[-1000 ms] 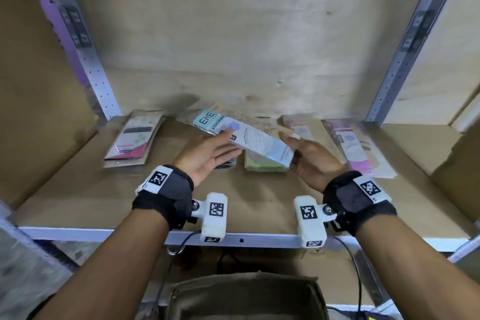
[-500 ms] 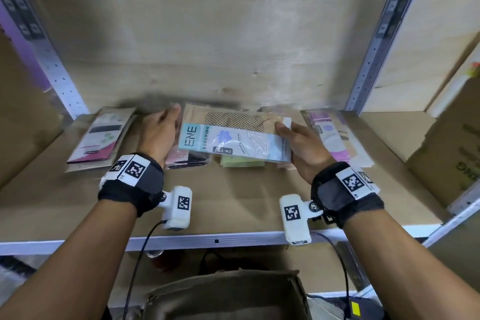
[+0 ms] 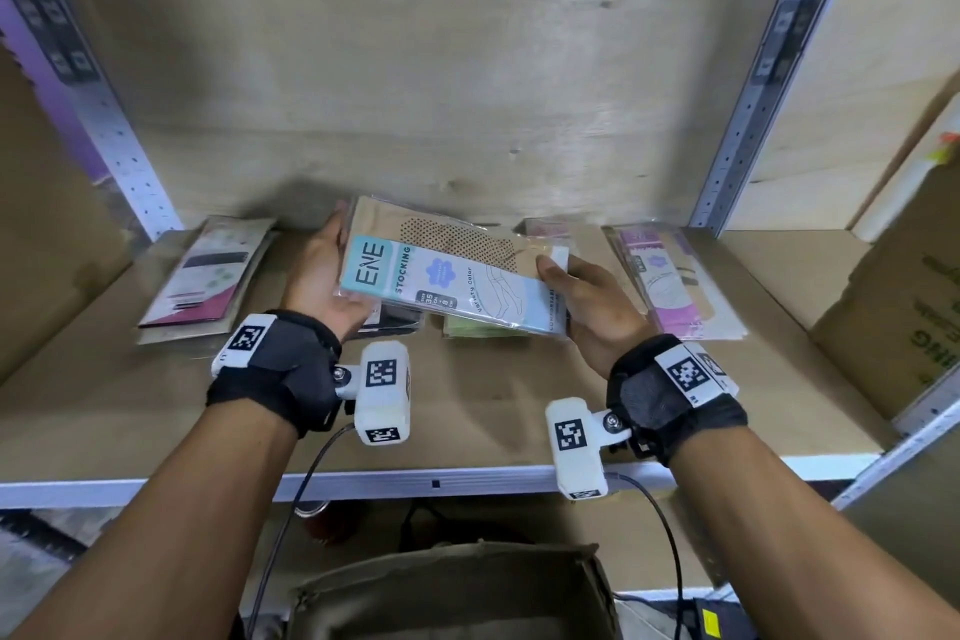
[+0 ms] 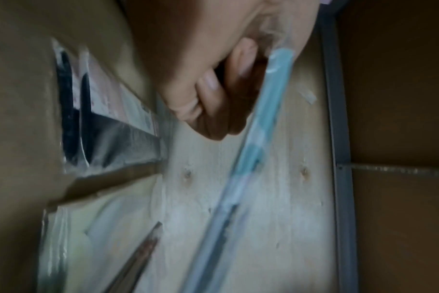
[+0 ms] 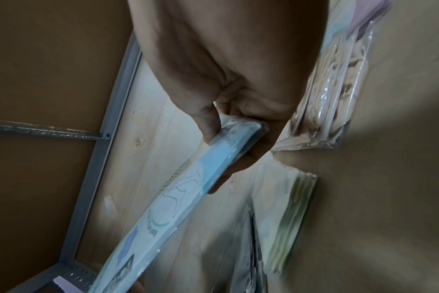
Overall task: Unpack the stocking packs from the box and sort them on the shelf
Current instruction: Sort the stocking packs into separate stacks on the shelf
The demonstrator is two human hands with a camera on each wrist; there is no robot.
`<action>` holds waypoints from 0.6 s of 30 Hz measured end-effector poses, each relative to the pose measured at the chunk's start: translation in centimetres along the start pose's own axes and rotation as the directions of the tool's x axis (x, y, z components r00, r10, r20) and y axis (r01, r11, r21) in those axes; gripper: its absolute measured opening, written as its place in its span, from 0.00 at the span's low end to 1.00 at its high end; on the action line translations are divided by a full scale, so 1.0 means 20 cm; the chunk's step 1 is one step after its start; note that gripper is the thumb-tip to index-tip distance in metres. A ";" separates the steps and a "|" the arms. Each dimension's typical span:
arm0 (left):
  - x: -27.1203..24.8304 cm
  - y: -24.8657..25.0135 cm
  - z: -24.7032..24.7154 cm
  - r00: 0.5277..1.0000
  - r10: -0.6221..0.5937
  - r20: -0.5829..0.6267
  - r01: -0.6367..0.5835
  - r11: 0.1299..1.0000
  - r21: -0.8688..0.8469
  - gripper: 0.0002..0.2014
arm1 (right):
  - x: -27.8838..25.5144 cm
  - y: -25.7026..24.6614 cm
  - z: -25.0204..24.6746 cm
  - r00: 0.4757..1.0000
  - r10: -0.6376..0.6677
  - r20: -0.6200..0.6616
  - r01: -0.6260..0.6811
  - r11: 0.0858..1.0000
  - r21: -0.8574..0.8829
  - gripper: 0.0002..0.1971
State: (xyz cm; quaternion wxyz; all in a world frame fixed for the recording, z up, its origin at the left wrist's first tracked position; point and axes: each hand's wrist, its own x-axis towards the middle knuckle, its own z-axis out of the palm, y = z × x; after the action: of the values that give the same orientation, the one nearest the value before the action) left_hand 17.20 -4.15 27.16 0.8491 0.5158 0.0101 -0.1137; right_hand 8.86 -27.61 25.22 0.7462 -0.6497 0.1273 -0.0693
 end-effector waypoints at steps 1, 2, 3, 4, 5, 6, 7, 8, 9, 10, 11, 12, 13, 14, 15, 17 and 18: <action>0.00 0.00 0.00 1.000 0.021 -0.004 -0.021 1.000 0.000 0.23 | 0.00 0.00 0.01 1.000 0.009 0.010 -0.009 1.000 -0.001 0.17; -0.01 0.00 0.00 0.999 0.034 -0.039 -0.034 0.999 -0.002 0.21 | 0.00 0.01 0.01 1.000 0.015 0.016 -0.015 1.000 0.000 0.17; -0.01 0.01 0.01 0.996 0.032 -0.081 -0.033 0.999 -0.012 0.18 | 0.00 0.01 0.02 1.000 0.018 0.018 -0.018 1.000 0.002 0.17; -0.01 0.01 0.01 0.995 0.022 -0.096 -0.024 1.000 -0.019 0.17 | 0.00 0.01 0.02 1.000 0.018 0.018 -0.018 1.000 0.005 0.17; -0.01 0.00 0.01 0.997 0.007 -0.083 -0.009 1.000 -0.021 0.19 | 0.00 0.01 0.02 1.000 0.019 0.016 -0.019 1.000 0.008 0.17; -0.01 0.01 0.01 0.997 -0.002 -0.075 0.001 1.000 -0.015 0.22 | 0.00 0.01 0.01 1.000 0.020 0.011 -0.020 1.000 0.009 0.17; -0.01 0.01 0.01 0.997 0.006 -0.079 -0.005 1.000 0.007 0.25 | 0.00 0.01 0.00 1.000 0.018 0.002 -0.019 1.000 0.010 0.17; -0.01 0.01 0.01 0.995 0.029 -0.100 -0.025 0.999 0.043 0.27 | 0.00 0.00 -0.01 1.000 0.012 -0.008 -0.012 1.000 0.011 0.17; -0.01 0.02 0.00 0.990 0.066 -0.128 -0.052 0.992 0.111 0.28 | 0.00 0.00 -0.01 1.000 0.004 -0.017 -0.004 1.000 0.012 0.17; -0.01 0.02 0.00 0.982 0.107 -0.157 -0.078 0.981 0.177 0.26 | 0.01 0.00 -0.02 1.000 -0.004 -0.020 0.004 1.000 0.014 0.17; -0.01 0.02 0.00 0.975 0.135 -0.174 -0.094 0.970 0.223 0.24 | 0.01 0.00 -0.03 1.000 -0.009 -0.018 0.009 1.000 0.017 0.17; -0.01 0.02 0.01 0.975 0.133 -0.179 -0.089 0.968 0.234 0.22 | 0.01 0.00 -0.03 1.000 -0.012 -0.012 0.012 1.000 0.019 0.17; -0.02 0.02 0.01 0.980 0.109 -0.167 -0.073 0.976 0.207 0.21 | 0.01 0.00 -0.03 1.000 -0.012 -0.003 0.012 1.000 0.019 0.17; -0.03 0.03 0.02 0.985 0.080 -0.150 -0.057 0.987 0.152 0.20 | 0.01 0.00 -0.03 1.000 -0.010 0.007 0.010 1.000 0.017 0.16; -0.04 0.03 0.03 0.991 0.048 -0.127 -0.037 0.996 0.082 0.21 | 0.01 0.01 -0.02 1.000 -0.005 0.017 0.005 1.000 0.016 0.16; -0.06 0.03 0.04 0.998 -0.007 -0.056 0.004 0.999 -0.046 0.22 | 0.01 0.02 -0.01 0.999 0.006 0.039 -0.007 1.000 0.019 0.14; -0.07 0.03 0.05 1.000 -0.002 -0.031 0.000 0.996 -0.088 0.21 | 0.01 0.02 0.00 0.999 0.013 0.050 -0.014 1.000 0.024 0.15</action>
State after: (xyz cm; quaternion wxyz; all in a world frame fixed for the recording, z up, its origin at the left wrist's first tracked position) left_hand 15.89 -4.49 28.40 0.8706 0.4797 0.0286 -0.1054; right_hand 9.02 -27.68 24.73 0.7574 -0.6413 0.1122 -0.0495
